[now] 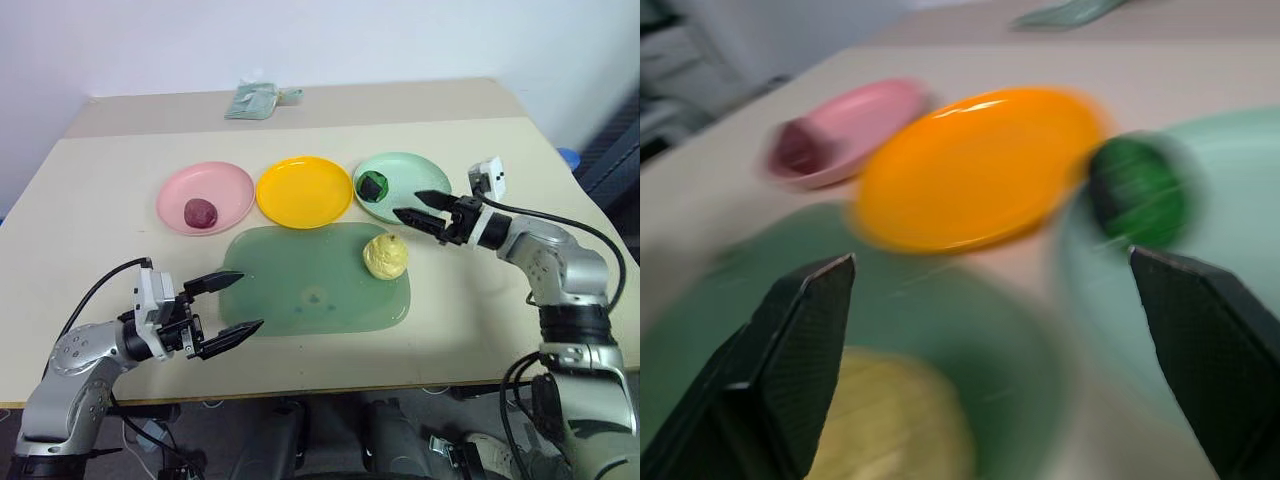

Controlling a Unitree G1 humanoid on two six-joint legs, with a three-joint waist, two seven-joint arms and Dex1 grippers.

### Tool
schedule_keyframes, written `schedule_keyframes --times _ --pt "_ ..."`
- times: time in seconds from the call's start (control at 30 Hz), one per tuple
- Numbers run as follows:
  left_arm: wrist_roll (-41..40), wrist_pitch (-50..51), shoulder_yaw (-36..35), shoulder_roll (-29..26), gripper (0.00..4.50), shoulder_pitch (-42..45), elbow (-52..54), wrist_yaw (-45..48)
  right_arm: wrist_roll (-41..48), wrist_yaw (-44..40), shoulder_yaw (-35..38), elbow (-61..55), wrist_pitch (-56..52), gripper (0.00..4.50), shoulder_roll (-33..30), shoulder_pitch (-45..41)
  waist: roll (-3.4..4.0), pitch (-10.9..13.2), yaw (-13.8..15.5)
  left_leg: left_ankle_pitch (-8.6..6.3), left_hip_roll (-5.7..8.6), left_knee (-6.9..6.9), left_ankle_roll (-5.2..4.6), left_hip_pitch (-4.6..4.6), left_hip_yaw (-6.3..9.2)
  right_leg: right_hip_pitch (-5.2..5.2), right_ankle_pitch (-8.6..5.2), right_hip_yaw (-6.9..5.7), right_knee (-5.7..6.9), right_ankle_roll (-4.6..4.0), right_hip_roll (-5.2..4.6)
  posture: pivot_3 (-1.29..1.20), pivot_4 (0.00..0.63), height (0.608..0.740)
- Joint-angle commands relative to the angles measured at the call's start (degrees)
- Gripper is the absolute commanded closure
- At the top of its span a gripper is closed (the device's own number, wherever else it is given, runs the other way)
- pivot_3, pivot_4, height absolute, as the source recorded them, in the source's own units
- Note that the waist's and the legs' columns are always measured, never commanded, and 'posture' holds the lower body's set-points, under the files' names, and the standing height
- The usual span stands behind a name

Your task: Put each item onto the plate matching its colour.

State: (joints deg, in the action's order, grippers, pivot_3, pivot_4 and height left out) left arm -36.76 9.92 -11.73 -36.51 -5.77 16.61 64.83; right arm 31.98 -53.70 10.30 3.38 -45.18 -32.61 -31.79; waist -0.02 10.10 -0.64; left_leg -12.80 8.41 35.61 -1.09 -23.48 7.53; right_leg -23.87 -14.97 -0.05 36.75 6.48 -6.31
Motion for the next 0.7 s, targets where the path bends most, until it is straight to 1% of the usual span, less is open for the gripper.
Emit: schedule_keyframes --times 0.03,0.17,0.27,0.5,0.7 --pt "-0.20 0.33 0.33 -0.62 0.00 1.21 -0.21 0.69 5.29 1.95 2.09 -7.58 -5.26 0.05 -0.34 1.64 0.00 0.00 0.08 0.00 0.00 0.00 0.00 0.00 0.00 0.01 0.00 0.00 -0.01 0.00 -0.01 0.00 0.150 0.740" --pt "-0.20 0.74 0.53 -0.87 0.00 2.20 -0.90 1.33 9.18 3.95 2.25 -11.87 -9.04 0.05 0.32 3.83 -0.01 0.00 0.12 -0.01 0.00 0.03 -0.01 0.00 0.00 0.03 0.00 -0.01 -0.03 0.00 -0.02 0.00 0.150 0.740" --pt "-0.12 0.85 0.51 -1.07 0.00 2.47 -1.00 1.58 10.03 4.74 1.30 -13.67 -9.37 0.05 0.33 5.76 -0.01 0.00 0.12 -0.01 0.00 0.02 -0.02 0.00 0.00 0.04 0.00 -0.01 -0.04 0.00 -0.02 0.00 0.150 0.740" --pt "-0.09 0.83 0.28 -1.32 0.00 1.62 -0.11 1.14 3.28 7.59 -4.03 -12.49 -0.72 0.05 1.47 7.90 -0.01 0.00 0.06 -0.01 0.00 0.03 -0.02 0.00 0.00 0.06 0.00 -0.02 -0.08 0.01 -0.01 0.00 0.150 0.740" --pt "-0.14 0.69 -0.23 -1.44 0.00 0.66 0.44 0.69 -0.28 7.72 -6.27 -10.75 4.65 0.05 2.32 7.83 -0.01 0.00 0.10 -0.01 0.00 0.03 -0.02 0.00 0.00 0.06 0.01 -0.03 -0.09 0.01 -0.01 0.00 0.150 0.740"
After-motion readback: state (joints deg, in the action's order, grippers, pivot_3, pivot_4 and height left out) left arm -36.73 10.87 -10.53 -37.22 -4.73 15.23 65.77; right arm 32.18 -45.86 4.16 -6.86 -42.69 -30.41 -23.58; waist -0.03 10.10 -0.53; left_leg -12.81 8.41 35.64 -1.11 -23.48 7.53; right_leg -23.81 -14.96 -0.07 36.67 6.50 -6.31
